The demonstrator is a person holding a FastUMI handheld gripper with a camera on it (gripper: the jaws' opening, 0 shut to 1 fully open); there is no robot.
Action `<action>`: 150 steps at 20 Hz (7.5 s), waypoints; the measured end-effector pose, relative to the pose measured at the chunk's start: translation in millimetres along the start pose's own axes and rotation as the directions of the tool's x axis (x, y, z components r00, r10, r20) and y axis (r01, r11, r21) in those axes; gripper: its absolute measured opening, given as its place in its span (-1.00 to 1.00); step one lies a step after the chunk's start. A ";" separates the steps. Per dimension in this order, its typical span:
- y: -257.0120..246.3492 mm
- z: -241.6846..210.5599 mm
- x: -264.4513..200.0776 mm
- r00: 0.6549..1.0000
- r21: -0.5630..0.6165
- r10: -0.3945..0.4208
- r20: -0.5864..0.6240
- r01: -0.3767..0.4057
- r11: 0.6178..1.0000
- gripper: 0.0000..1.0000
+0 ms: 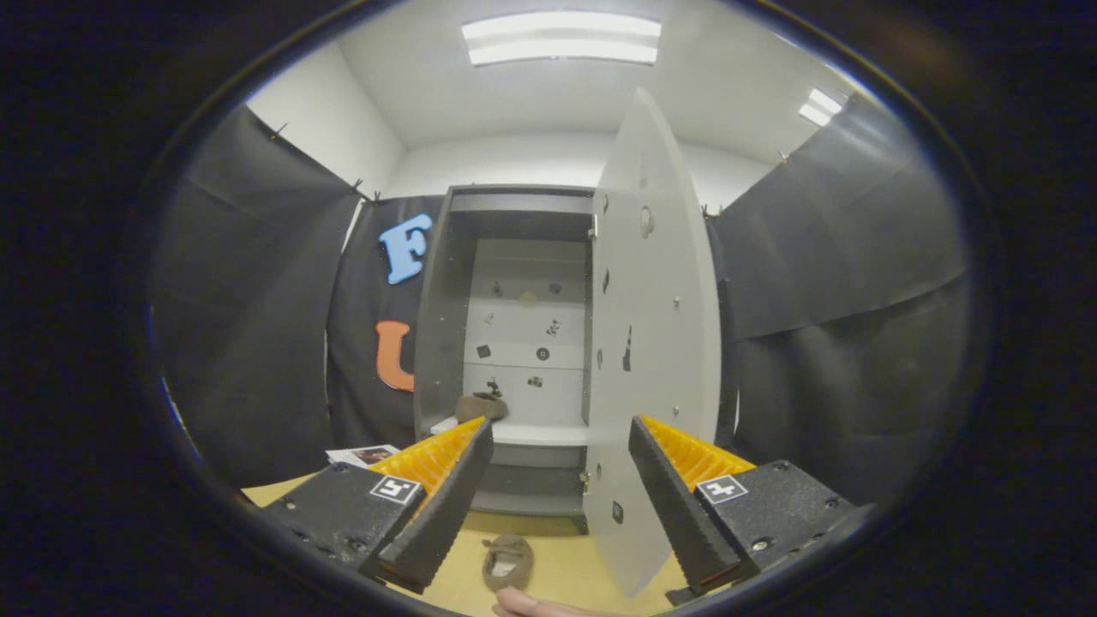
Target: Open the shoe cabinet door, grab the shoes and put them into the shoe cabinet, then close the shoe cabinet door.
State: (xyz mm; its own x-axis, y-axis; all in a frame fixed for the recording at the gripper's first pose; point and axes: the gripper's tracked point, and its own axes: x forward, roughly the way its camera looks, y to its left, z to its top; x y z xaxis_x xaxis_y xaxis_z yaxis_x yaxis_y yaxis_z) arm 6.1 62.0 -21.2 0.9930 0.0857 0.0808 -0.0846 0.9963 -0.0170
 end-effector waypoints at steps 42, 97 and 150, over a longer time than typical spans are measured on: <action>104.4 -433.4 155.9 0.770 0.112 0.174 -0.614 -0.134 0.985 -0.67; 63.3 -42.1 384.7 0.908 0.020 0.045 -0.416 -0.040 0.999 -0.91; 35.3 217.5 105.9 0.999 -0.048 0.012 0.041 -0.010 0.999 1.00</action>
State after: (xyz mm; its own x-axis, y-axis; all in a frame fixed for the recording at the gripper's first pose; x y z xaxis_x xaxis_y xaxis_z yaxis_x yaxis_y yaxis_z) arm 90.4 108.4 203.5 0.9877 0.0982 0.1219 -0.0907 0.9937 -0.0659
